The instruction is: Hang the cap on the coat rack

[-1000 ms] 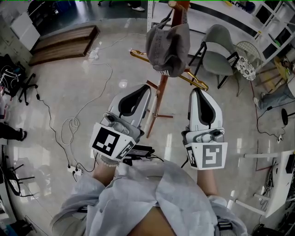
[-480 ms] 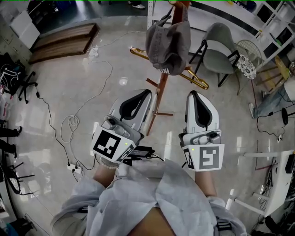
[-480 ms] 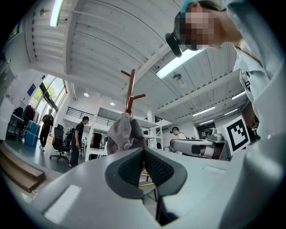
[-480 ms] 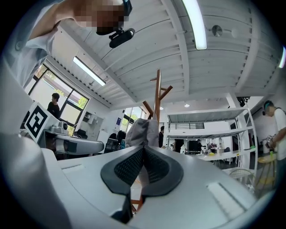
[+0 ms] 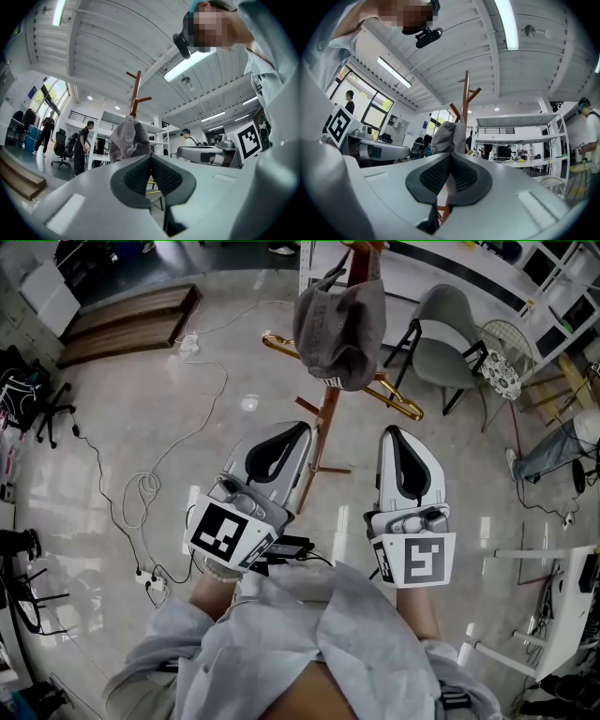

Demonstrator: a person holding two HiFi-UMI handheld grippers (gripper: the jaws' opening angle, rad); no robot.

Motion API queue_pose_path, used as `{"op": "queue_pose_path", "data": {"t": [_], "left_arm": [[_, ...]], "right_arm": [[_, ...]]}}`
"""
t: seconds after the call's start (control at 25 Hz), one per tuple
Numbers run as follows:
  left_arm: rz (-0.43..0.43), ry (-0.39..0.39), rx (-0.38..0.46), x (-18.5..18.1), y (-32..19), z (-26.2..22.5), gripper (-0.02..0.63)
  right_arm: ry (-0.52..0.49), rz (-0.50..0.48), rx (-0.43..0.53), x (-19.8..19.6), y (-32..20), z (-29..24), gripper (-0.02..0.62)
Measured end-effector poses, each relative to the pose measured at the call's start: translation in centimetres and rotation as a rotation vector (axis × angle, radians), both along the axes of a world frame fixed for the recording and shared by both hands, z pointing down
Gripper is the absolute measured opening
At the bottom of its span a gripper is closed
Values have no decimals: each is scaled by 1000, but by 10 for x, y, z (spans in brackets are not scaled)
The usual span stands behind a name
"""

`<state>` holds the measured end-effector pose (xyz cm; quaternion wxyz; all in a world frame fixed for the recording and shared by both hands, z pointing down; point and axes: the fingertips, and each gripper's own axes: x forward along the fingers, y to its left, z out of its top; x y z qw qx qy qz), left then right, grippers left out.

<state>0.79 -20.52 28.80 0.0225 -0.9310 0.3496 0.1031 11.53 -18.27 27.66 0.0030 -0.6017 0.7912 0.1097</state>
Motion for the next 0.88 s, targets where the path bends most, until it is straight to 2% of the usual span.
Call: {"op": "queue_pose_path", "data": {"t": [0.88], "left_arm": [[10,-13,1,3,2,0,3]], "right_arm": [[12,-11,-6,-3,0,1,7]]}}
